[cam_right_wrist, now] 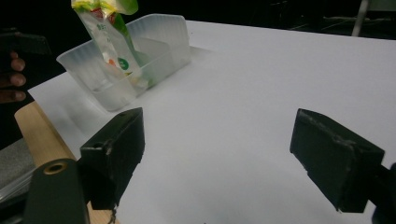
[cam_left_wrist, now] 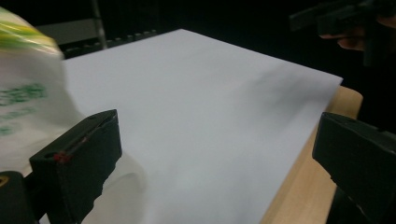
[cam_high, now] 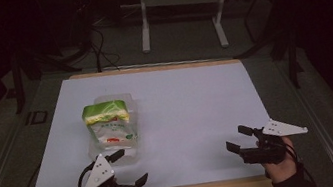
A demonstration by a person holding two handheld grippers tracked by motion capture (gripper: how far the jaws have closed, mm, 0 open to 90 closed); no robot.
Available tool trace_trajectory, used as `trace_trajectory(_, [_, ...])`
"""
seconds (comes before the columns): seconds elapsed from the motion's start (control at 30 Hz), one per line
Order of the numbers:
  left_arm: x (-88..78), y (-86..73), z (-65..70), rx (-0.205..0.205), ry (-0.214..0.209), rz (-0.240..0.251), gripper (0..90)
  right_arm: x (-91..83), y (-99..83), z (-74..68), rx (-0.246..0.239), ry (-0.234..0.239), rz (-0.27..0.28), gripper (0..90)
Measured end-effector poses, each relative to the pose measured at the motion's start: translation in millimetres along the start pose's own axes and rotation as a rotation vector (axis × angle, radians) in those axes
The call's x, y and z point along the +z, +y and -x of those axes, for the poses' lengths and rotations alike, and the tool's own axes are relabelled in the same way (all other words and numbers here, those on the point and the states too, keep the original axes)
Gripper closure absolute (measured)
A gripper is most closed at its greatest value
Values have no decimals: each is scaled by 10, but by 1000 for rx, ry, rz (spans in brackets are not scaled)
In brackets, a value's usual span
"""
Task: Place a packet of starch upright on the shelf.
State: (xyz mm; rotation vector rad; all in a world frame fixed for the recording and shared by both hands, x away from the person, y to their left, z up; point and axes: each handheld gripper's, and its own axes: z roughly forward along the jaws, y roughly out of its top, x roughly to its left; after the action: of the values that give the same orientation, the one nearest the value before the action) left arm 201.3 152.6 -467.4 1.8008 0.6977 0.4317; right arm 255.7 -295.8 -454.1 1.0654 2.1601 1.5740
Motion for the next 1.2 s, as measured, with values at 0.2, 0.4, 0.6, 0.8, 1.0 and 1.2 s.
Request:
trace_trajectory(0.2, [115,-60,86,26,-49,-27,16,14,-27,3,-4,5,-1,177])
trace_trajectory(0.4, [200,-130,124,47,-78,-48,16,37,-70,0,-24,3,4,177])
trace_trajectory(0.6, [271,-191,107,48,-101,-61,16,85,-99,-28,-47,9,6,175])
trace_trajectory(0.8, [333,-257,132,70,-123,-62,16,152,-154,-43,-71,12,-20,172])
trace_trajectory(1.0, [423,-304,156,76,-146,-97,16,201,-180,-57,-84,21,-38,170])
trace_trajectory(1.2, [435,-322,141,71,-144,-99,16,210,-187,-47,-82,22,-39,169])
